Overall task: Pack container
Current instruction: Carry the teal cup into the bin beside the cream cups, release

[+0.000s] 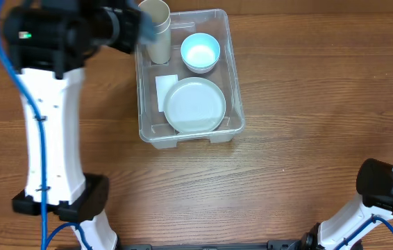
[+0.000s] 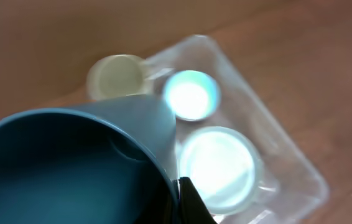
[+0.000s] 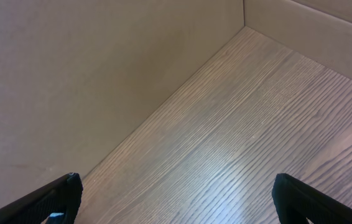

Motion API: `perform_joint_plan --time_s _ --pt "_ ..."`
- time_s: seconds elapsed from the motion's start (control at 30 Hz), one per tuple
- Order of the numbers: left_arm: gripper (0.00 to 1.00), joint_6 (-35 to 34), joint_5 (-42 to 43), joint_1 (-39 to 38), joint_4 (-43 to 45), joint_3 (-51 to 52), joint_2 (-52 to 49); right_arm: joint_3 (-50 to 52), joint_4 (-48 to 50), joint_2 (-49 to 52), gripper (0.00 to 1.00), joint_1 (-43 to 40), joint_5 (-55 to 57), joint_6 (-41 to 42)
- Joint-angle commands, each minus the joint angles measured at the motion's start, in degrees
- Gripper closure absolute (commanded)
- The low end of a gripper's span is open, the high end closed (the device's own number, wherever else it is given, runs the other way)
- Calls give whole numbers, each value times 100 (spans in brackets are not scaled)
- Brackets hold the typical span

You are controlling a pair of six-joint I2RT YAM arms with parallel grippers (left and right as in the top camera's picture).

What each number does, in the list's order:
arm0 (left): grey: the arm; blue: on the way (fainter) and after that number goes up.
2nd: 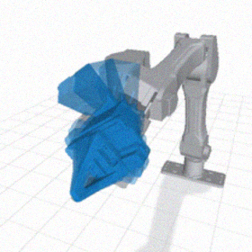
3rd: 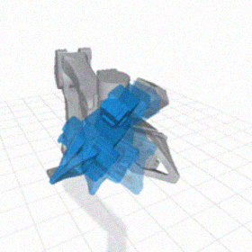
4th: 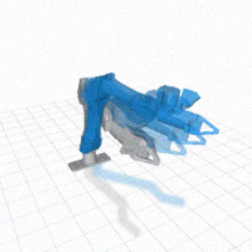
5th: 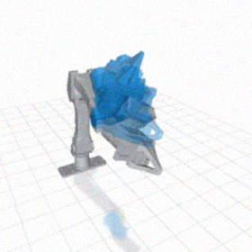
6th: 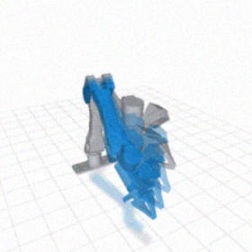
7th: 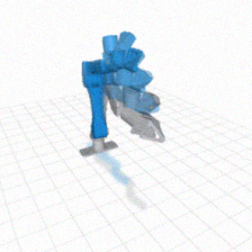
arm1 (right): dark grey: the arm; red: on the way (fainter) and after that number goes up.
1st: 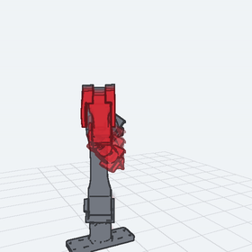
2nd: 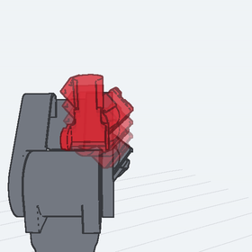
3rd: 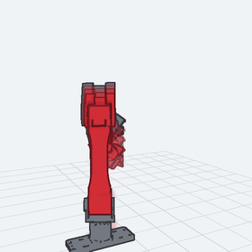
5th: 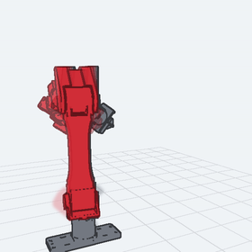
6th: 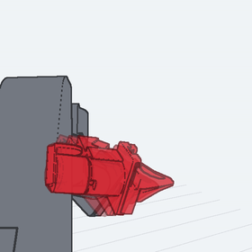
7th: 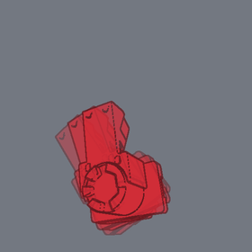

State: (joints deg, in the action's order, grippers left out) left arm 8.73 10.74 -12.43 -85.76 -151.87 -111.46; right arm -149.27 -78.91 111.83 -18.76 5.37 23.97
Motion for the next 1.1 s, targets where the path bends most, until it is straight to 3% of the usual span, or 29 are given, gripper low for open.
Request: perform_joint_plan --time_s 0.0,0.13,0.43,1.0,1.07 --pt "96 31 -358 -625 -57 2 -289 -26 31 -66 0 -11 57 20" --pt "96 22 -828 -999 -380 2 -730 -26 31 -66 0 -11 59 17" --pt "96 -234 -1534 -901 -409 2 -1707 -26 31 -66 0 -11 57 20" --pt "96 -321 -1781 -730 -319 33 -2747 -26 31 -66 0 -11 57 20" --pt "92 -323 -1849 -730 -356 33 -2881 -26 28 -66 0 -11 59 20"
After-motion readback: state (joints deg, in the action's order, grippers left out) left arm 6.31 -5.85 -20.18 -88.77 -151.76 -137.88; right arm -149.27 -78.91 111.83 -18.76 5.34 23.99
